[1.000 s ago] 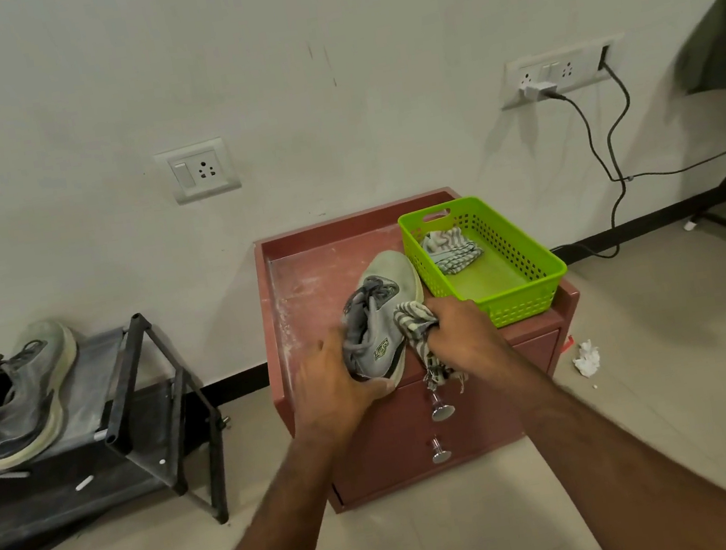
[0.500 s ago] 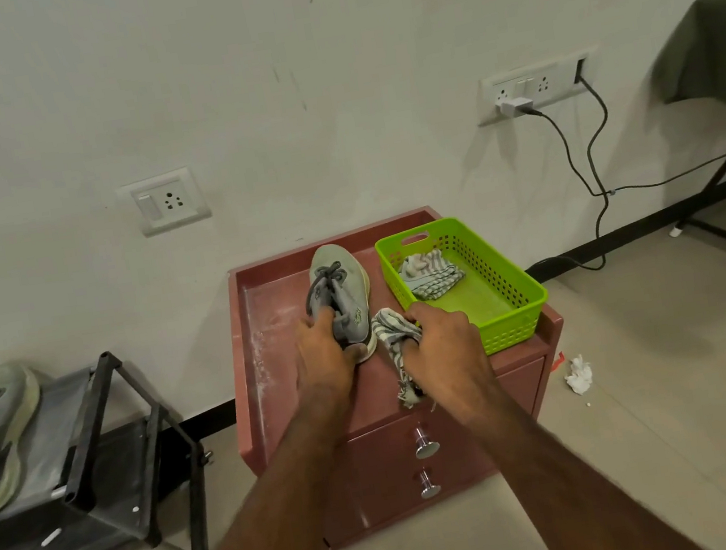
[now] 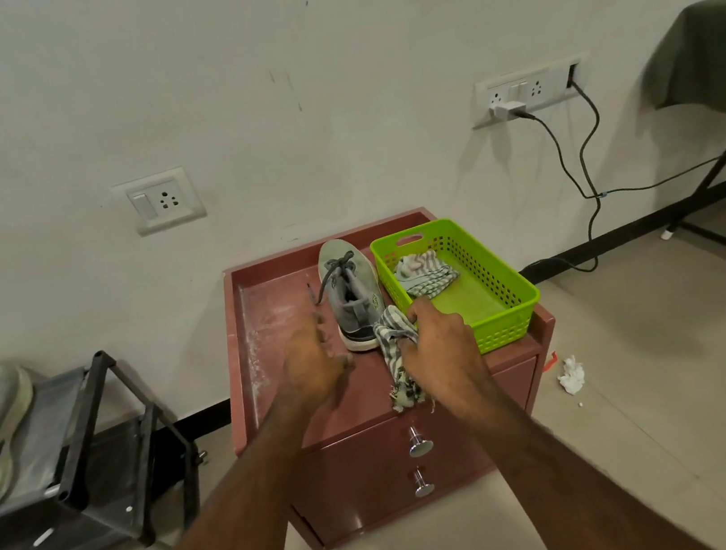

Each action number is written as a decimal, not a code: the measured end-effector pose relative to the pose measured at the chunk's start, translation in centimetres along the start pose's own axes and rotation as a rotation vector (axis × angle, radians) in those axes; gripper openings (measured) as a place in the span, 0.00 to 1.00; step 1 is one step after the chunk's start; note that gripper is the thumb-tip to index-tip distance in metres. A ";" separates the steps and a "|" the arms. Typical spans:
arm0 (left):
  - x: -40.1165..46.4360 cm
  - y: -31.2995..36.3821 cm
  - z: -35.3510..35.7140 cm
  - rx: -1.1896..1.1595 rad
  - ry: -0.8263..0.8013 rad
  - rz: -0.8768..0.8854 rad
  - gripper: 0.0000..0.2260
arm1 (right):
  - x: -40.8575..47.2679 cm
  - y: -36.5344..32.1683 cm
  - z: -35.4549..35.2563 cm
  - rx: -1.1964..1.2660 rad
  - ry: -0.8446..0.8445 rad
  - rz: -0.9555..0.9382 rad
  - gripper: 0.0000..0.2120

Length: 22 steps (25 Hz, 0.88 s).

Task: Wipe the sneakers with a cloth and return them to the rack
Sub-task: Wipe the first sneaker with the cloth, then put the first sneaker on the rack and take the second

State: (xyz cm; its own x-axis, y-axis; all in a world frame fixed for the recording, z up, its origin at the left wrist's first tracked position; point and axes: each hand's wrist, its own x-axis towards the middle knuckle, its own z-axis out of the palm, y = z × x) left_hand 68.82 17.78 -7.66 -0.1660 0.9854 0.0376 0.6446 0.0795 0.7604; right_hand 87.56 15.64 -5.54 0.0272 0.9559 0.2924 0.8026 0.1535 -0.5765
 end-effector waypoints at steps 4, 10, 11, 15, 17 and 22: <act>-2.6 -1.4 -1.9 0.140 -0.047 0.081 0.22 | 0.2 -0.3 1.2 -0.182 -0.028 -0.085 0.14; -7.0 -1.5 -5.8 0.168 -0.074 0.158 0.16 | -0.7 -1.4 1.1 -0.528 0.052 -0.182 0.11; -7.5 -1.6 -6.4 0.159 -0.074 0.166 0.15 | -0.8 -1.5 1.1 -0.542 0.023 -0.164 0.11; -9.0 -2.2 -7.4 0.155 -0.115 0.190 0.15 | -0.8 -1.8 1.6 -0.547 -0.091 -0.112 0.12; -9.3 -2.3 -7.2 0.142 -0.117 0.196 0.15 | -0.7 -1.8 1.8 -0.533 -0.067 -0.131 0.12; -9.1 -2.4 -7.7 0.148 -0.102 0.229 0.14 | -0.2 -2.6 2.4 -0.481 -0.115 -0.128 0.16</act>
State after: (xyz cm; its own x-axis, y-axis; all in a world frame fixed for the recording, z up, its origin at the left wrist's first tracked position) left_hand 63.02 7.51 -4.88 0.0674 0.9896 0.1268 0.7601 -0.1333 0.6360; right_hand 84.02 15.62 -5.98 -0.1331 0.9625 0.2365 0.9794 0.1643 -0.1176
